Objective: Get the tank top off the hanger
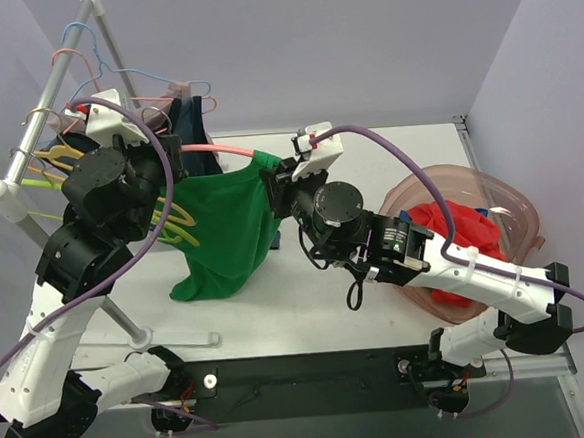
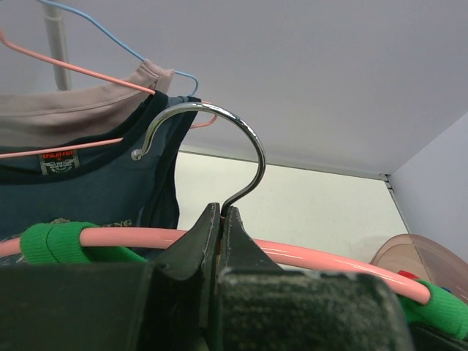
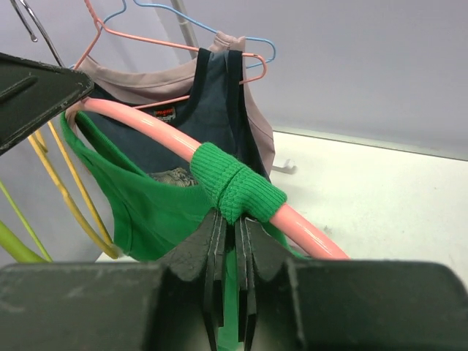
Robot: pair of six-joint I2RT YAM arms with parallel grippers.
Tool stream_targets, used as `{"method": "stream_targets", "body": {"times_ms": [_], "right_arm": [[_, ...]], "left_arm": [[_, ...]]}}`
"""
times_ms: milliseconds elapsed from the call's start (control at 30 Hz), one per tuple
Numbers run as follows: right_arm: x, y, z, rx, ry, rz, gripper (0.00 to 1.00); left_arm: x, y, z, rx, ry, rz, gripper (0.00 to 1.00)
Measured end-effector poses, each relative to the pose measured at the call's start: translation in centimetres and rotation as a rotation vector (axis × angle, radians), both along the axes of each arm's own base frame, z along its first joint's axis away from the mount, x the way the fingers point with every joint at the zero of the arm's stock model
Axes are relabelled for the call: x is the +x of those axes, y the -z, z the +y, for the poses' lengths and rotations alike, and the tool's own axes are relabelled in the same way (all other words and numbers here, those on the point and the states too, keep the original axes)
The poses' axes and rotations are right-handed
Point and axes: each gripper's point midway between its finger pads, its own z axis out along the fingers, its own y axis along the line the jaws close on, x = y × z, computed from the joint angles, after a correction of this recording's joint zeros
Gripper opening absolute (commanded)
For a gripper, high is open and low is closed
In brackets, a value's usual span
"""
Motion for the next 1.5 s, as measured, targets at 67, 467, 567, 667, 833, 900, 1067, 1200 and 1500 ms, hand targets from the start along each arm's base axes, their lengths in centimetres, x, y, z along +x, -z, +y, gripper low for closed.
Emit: {"method": "stream_targets", "body": {"times_ms": [67, 467, 567, 667, 833, 900, 1067, 1200, 1500], "right_arm": [[-0.2, 0.0, -0.6, -0.004, 0.0, -0.004, 0.0], [-2.5, 1.8, -7.4, 0.021, 0.001, -0.014, 0.0], [-2.9, 2.6, -8.7, 0.038, 0.0, -0.008, 0.0], [-3.3, 3.5, -9.8, 0.053, 0.0, 0.001, 0.0], [-3.7, 4.6, -10.2, 0.07, -0.006, 0.021, 0.0], [-3.8, 5.2, -9.9, 0.077, -0.017, 0.035, 0.0], [-4.1, 7.6, -9.0, 0.078, -0.045, 0.083, 0.0], [-4.0, 9.0, -8.7, 0.079, -0.049, 0.111, 0.0], [-3.4, 8.6, -9.7, 0.136, -0.024, 0.124, 0.0]], "left_arm": [[0.1, 0.1, 0.1, 0.007, -0.012, 0.002, 0.0], [1.4, 0.6, 0.1, 0.046, -0.061, 0.017, 0.0], [1.7, 0.7, -0.1, 0.05, -0.062, 0.022, 0.0], [1.8, 0.7, -0.2, 0.053, -0.063, 0.026, 0.0], [1.8, 0.3, -0.2, 0.05, -0.063, 0.022, 0.0], [1.8, 0.1, -0.2, 0.047, -0.063, 0.019, 0.0], [1.7, -0.1, -0.3, 0.046, -0.057, 0.019, 0.0], [1.6, 0.0, -0.9, 0.03, -0.024, 0.023, 0.0], [-0.8, -0.6, -1.8, -0.025, 0.105, 0.004, 0.0]]}}
